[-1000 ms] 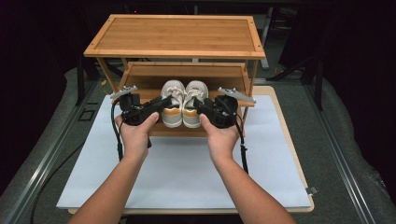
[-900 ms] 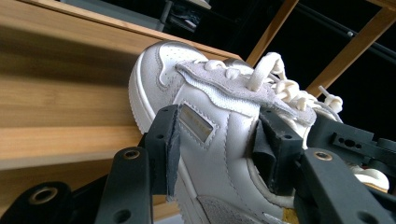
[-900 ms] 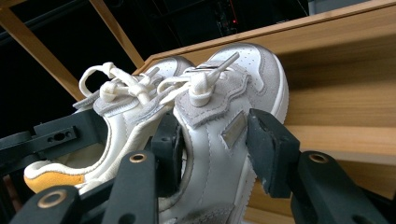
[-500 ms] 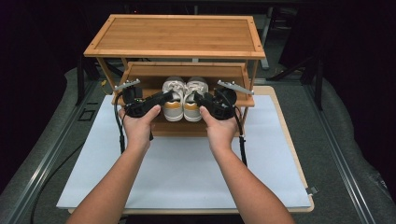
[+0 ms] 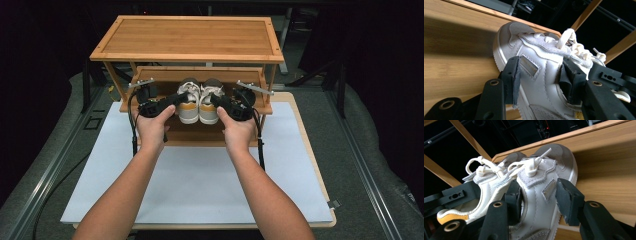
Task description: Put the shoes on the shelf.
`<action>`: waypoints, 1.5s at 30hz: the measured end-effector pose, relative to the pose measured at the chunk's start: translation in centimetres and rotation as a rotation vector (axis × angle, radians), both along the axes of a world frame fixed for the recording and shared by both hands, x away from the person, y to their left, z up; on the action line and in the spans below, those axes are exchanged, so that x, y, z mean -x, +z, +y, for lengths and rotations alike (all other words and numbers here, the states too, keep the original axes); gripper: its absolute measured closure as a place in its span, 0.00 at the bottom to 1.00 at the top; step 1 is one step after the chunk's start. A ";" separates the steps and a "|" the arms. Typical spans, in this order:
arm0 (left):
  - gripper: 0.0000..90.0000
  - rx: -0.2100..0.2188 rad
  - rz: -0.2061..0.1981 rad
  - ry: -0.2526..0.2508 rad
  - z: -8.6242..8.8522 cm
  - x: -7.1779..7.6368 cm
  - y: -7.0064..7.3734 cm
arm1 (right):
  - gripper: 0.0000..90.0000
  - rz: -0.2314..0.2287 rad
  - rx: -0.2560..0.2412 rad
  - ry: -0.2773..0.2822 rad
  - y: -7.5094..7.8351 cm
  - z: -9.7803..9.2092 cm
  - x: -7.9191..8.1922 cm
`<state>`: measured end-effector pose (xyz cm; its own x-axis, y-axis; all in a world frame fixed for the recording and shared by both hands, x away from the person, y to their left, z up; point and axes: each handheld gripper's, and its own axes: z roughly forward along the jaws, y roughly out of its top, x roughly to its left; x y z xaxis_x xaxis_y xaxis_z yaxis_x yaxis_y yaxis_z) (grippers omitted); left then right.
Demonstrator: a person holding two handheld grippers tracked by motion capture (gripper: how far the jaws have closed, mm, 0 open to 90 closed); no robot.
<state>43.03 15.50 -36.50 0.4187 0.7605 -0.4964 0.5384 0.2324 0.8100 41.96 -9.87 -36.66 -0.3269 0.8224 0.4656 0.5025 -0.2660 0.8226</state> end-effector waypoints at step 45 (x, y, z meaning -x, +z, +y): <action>0.42 0.019 0.032 -0.049 1.2 -1.0 1.6 | 0.54 0.051 -0.020 0.030 1.3 -1.0 -1.1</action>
